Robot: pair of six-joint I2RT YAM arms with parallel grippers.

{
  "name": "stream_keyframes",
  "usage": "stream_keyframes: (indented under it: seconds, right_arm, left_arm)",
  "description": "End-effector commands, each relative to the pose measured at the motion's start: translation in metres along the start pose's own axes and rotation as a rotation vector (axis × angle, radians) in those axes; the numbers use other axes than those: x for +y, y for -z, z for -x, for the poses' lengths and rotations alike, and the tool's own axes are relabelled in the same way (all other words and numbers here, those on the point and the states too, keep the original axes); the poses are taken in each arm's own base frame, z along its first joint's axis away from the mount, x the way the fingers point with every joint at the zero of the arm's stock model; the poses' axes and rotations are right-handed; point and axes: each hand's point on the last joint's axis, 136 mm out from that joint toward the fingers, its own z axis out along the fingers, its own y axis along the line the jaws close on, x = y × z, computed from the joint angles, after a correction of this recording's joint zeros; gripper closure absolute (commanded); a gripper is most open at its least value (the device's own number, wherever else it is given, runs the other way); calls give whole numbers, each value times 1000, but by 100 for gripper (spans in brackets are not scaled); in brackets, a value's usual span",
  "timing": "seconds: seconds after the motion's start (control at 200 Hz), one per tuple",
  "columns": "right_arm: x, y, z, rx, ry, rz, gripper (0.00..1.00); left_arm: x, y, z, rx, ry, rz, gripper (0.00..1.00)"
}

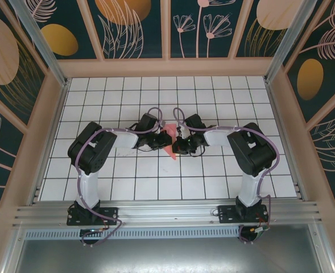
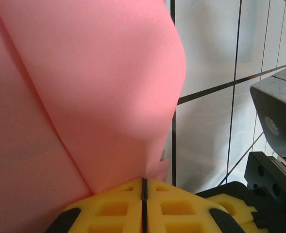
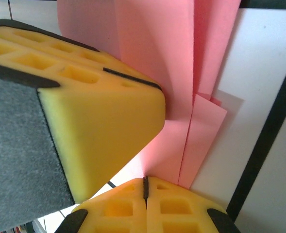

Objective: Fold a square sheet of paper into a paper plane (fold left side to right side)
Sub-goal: Fourth fold the wing at the center of the table.

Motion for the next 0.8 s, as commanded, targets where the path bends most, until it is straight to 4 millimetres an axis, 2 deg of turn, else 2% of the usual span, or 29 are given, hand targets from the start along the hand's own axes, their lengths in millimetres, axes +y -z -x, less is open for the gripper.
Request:
stream_keyframes:
  seconds: [0.0,0.2,0.796]
  right_arm:
    - [-68,-9,-51,148,-115,-251,100]
    - [-69,-9,-53,152,-117,-251,100]
    - [-71,-8,-60,169,-118,-255,100]
  left_arm:
    - [34,3,32,-88,-2,104,91]
    - [38,6,55,-114,-3,114,90]
    - [65,10,103,-153,-2,180,89]
